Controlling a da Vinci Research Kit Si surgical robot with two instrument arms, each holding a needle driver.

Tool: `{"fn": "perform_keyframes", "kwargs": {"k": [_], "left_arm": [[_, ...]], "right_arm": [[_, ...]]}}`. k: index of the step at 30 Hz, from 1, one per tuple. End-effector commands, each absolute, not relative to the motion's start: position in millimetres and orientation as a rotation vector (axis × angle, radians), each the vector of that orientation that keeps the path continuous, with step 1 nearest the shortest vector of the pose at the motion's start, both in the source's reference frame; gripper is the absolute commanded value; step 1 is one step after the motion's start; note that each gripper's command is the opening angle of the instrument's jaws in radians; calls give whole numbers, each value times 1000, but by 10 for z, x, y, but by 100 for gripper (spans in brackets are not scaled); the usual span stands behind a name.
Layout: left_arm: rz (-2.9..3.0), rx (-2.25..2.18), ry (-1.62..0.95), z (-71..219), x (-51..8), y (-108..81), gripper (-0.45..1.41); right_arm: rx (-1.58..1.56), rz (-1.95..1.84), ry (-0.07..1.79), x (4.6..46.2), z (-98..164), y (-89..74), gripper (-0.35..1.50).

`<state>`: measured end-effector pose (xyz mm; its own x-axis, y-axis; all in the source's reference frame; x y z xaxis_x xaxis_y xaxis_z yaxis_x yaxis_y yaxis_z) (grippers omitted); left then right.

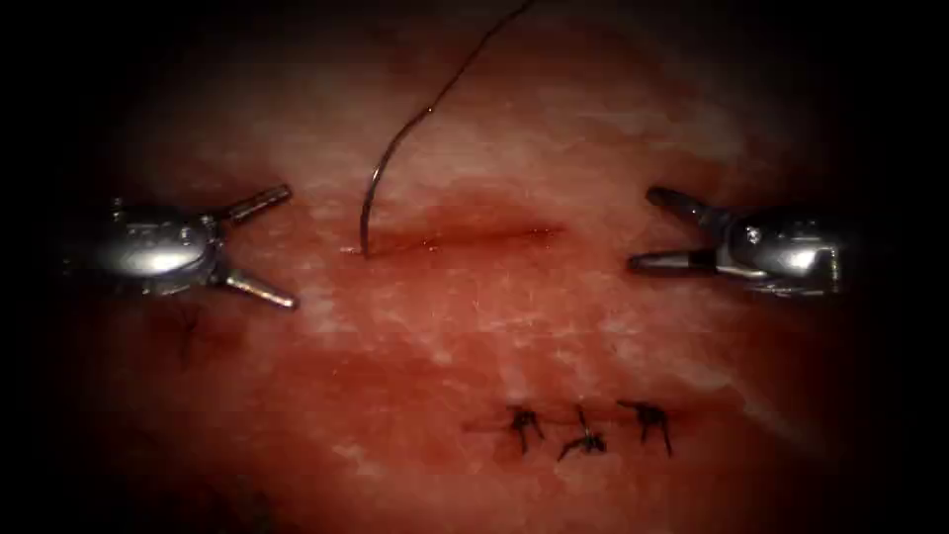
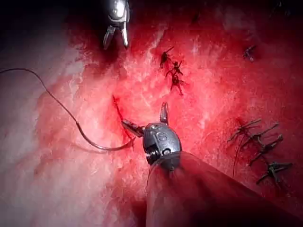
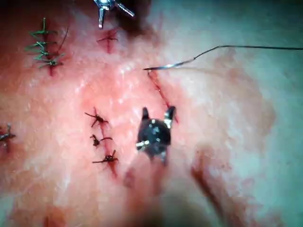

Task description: Wound Closure

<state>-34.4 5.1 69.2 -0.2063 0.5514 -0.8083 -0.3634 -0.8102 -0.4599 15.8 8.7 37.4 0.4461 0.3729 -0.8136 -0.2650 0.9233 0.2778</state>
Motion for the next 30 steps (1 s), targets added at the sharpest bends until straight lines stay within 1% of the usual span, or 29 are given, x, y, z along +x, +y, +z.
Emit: {"fn": "perform_keyframes", "kwargs": {"k": [1,4,5,10,12,16,18,26,30], "left_arm": [[2053,-1478,-228,698,-348,43,59],[2051,-1481,-226,699,-349,43,59],[2051,-1481,-227,699,-349,44,56],[2014,-1461,-258,700,-348,45,56],[1983,-1425,-253,700,-348,45,59],[1901,-1322,-210,700,-350,45,76],[1856,-1271,-203,701,-351,46,79],[1774,-1055,-157,725,-366,77,111],[1764,-990,-131,745,-371,86,116]], "right_arm": [[118,396,1036,164,379,80,115],[118,397,1036,166,378,79,118],[117,398,1036,167,378,78,118],[119,397,1037,168,378,78,121],[119,397,1037,168,378,78,121],[116,392,1037,168,378,79,118],[122,396,1038,168,377,78,115],[129,450,1017,169,376,77,106],[131,456,1013,169,376,76,106]]}}
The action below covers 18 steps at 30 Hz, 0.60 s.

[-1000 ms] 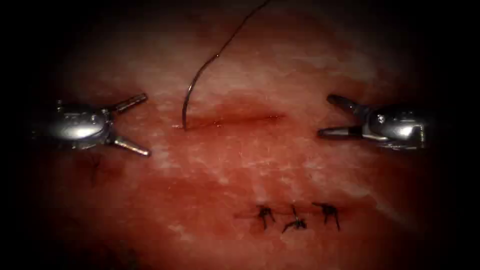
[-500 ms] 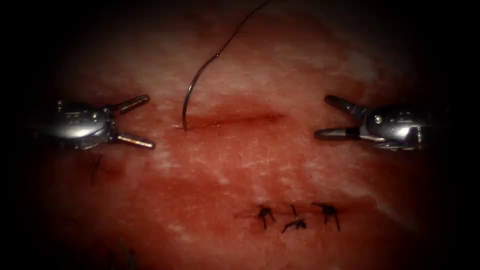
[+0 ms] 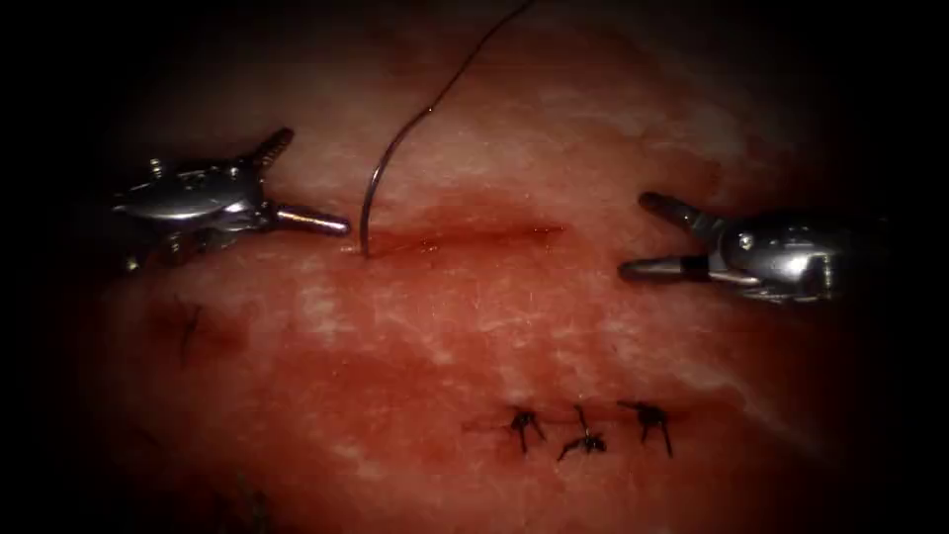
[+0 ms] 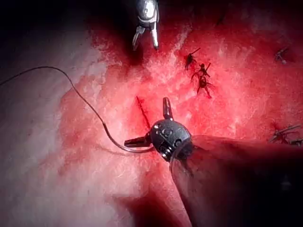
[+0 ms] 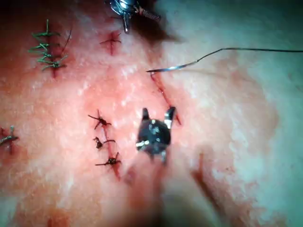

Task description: Wound Closure

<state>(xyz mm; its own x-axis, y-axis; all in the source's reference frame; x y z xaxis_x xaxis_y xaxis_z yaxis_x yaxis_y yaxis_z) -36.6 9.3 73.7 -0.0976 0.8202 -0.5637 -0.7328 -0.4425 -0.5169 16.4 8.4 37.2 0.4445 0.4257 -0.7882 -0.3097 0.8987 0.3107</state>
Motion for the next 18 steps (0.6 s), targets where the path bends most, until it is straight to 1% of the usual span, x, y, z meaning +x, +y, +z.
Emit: {"fn": "perform_keyframes", "kwargs": {"k": [1,8,11,18], "left_arm": [[1768,-968,-131,749,-372,85,116],[1790,-886,-163,790,-390,73,108],[1791,-871,-184,815,-403,66,108],[1792,-867,-183,840,-401,66,103]], "right_arm": [[132,455,1010,169,376,76,106],[132,454,996,169,376,76,105],[131,455,996,170,376,76,105],[131,456,996,170,376,76,103]]}}
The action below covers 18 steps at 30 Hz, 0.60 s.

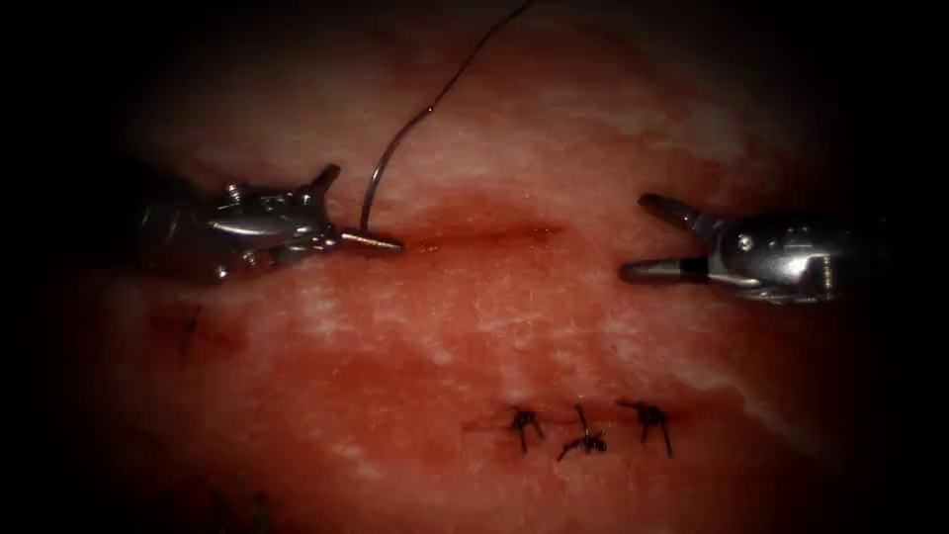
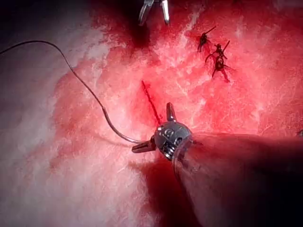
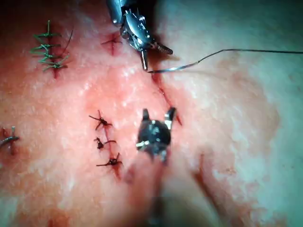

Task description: Wound Closure

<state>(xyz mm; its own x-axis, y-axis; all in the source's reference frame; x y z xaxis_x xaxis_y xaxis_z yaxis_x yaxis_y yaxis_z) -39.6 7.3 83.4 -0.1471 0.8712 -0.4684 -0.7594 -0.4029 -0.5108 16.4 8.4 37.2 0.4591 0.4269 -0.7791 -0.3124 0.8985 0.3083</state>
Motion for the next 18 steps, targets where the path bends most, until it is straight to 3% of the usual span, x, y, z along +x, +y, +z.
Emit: {"fn": "perform_keyframes", "kwargs": {"k": [1,18], "left_arm": [[1788,-864,-183,842,-402,65,103],[1806,-854,-209,874,-403,61,77]], "right_arm": [[131,456,996,170,376,76,103],[132,456,986,176,375,75,103]]}}
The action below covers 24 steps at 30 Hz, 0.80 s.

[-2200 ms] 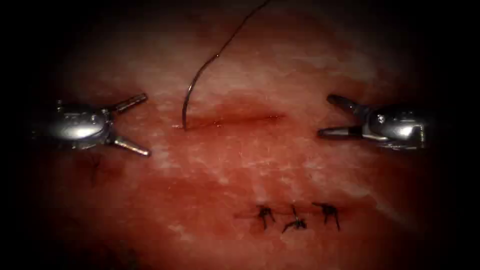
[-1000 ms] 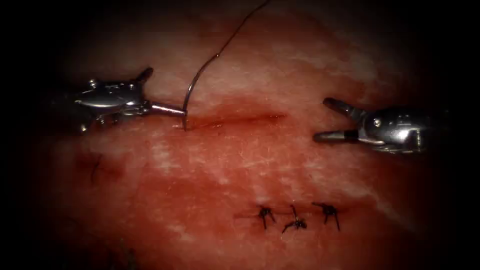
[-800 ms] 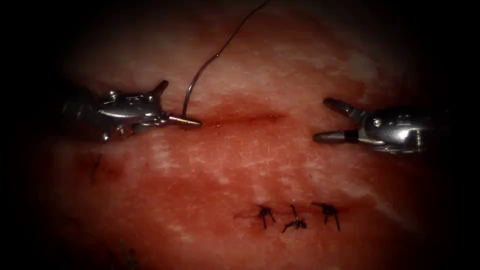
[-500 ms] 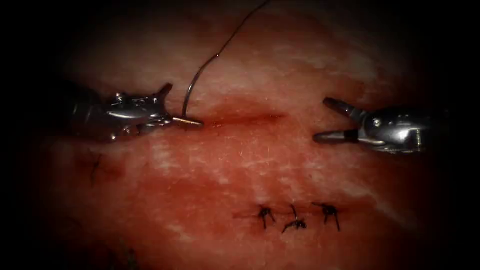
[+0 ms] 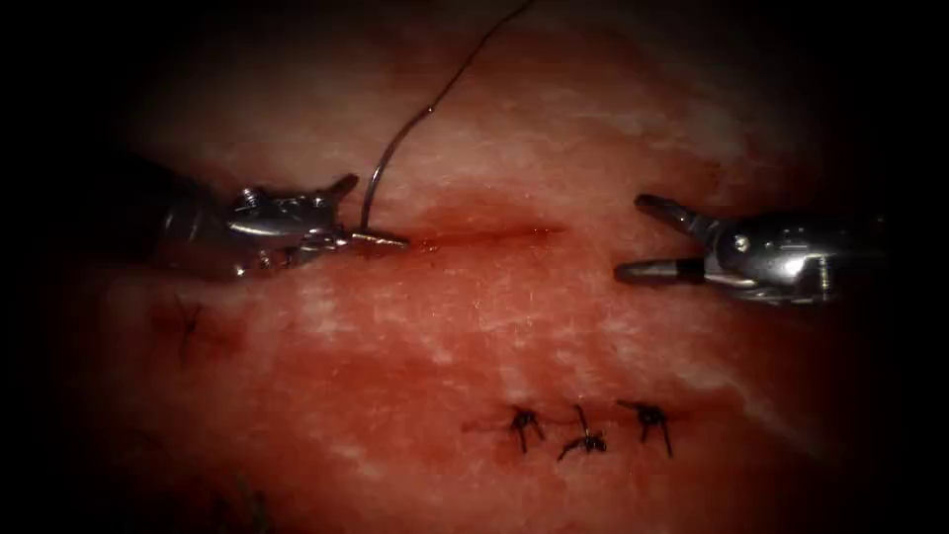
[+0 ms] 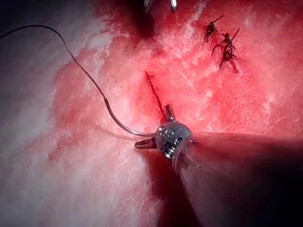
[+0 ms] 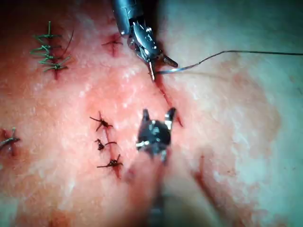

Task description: Wound Closure

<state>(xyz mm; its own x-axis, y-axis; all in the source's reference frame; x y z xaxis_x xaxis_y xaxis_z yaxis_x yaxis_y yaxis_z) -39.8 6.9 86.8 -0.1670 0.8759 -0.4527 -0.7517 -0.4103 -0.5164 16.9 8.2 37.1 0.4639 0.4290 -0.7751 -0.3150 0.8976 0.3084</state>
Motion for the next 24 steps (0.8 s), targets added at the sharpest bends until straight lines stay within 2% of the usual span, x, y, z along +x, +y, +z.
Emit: {"fn": "perform_keyframes", "kwargs": {"k": [1,3,7,9,12,16,19,22,24], "left_arm": [[1808,-851,-208,876,-403,61,77],[1809,-843,-213,879,-403,60,76],[1813,-841,-225,879,-403,59,49],[1814,-838,-226,879,-403,59,29],[1818,-828,-229,879,-404,58,14],[1820,-826,-230,880,-403,59,5],[1822,-828,-233,880,-402,59,-8],[1822,-828,-235,879,-401,59,-45],[1822,-828,-238,877,-400,59,-45]], "right_arm": [[132,457,986,176,375,74,103],[131,458,986,178,374,74,103],[131,459,985,180,374,73,103],[131,459,985,180,374,73,103],[130,459,985,180,374,73,103],[130,461,984,182,374,73,103],[129,462,983,184,374,73,103],[128,463,983,185,374,73,103],[128,463,983,186,374,73,103]]}}
